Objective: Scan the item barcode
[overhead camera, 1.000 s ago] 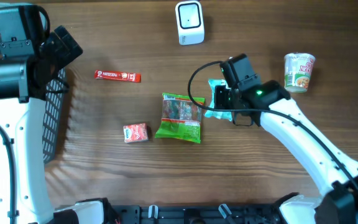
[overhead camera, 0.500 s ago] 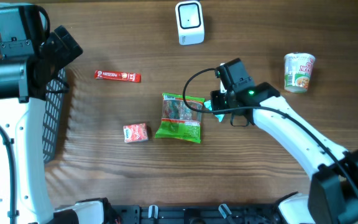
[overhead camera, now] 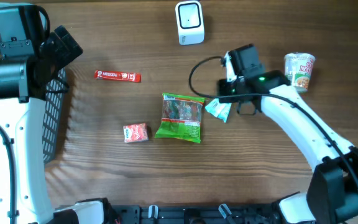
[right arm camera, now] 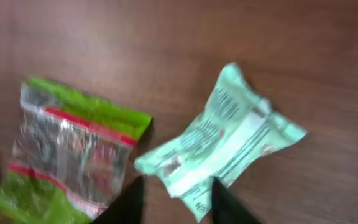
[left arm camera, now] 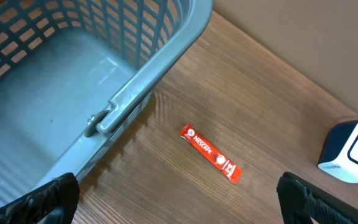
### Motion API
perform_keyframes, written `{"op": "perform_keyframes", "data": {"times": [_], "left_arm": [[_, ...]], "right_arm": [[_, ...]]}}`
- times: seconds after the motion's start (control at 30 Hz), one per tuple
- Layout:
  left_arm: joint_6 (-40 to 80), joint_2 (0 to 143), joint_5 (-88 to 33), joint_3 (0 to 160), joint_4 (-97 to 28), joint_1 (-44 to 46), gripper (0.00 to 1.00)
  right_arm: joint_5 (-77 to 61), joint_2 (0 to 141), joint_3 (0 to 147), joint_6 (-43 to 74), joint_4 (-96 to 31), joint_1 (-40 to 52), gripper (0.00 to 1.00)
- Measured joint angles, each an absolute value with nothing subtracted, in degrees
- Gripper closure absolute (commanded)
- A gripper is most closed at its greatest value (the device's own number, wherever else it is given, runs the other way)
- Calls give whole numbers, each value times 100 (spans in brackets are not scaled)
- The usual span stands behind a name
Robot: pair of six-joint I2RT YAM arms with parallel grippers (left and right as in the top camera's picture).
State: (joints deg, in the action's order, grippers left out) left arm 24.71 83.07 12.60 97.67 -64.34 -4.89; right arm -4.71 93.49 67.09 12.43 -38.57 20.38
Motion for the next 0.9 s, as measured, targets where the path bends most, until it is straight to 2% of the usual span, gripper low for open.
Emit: {"op": "perform_keyframes", "data": {"times": [0.13, 0.17, 0.2, 0.23, 0.33, 0.37, 0.4, 0.43, 0.5, 0.53, 0.6, 0.67, 0.77, 0.83, 0.9], "left_arm": [[2471, 8307, 1260, 9767, -6429, -491, 0], [2471, 8307, 1260, 9767, -6431, -489, 0], [2471, 8307, 1260, 9767, -6434, -489, 0], [2471, 8307, 1260, 9767, -6434, -489, 0], [2471, 8307, 1260, 9767, -6431, -489, 0], [2471, 8307, 1260, 9767, -6434, -491, 0], [2471, 8307, 1260, 9767, -6434, -491, 0], [2471, 8307, 1260, 9767, -6434, -491, 0], [2471, 8307, 1260, 9767, -6434, -489, 0], [2471, 8307, 1260, 9767, -6434, -489, 0], [2471, 8307, 1260, 9767, -6434, -489, 0], [2471, 8307, 1260, 9767, -6434, -491, 0], [2471, 8307, 1260, 9767, -6438, -489, 0], [2471, 8307, 1260, 9767, -6434, -491, 0], [2471, 8307, 1262, 9767, -6434, -491, 0]], "right_arm": [[-482, 9738, 6582, 1247, -3395, 1892, 74], [-493, 9909, 6510, 1245, -3301, 1892, 75], [-502, 10189, 6449, 1247, -3247, 1892, 83], [-491, 10422, 6414, 1245, -3245, 1892, 80], [-552, 10554, 6464, 1221, -3212, 1865, 56], [-600, 10551, 6534, 1194, -3356, 1872, 43], [-622, 10549, 6613, 1120, -3557, 1870, 38], [-681, 10534, 6652, 1039, -3701, 1870, 40], [-794, 10274, 6681, 926, -4060, 1870, 51], [-915, 9974, 6709, 873, -4287, 1870, 64], [-1050, 9760, 6735, 875, -4379, 1870, 80], [-1129, 9756, 6580, 871, -4311, 1870, 80], [-1205, 9747, 5752, 895, -3433, 1870, 78], [-1332, 9736, 5256, 1024, -2790, 1870, 89], [-1380, 9653, 5004, 1201, -2427, 1870, 86]]}}
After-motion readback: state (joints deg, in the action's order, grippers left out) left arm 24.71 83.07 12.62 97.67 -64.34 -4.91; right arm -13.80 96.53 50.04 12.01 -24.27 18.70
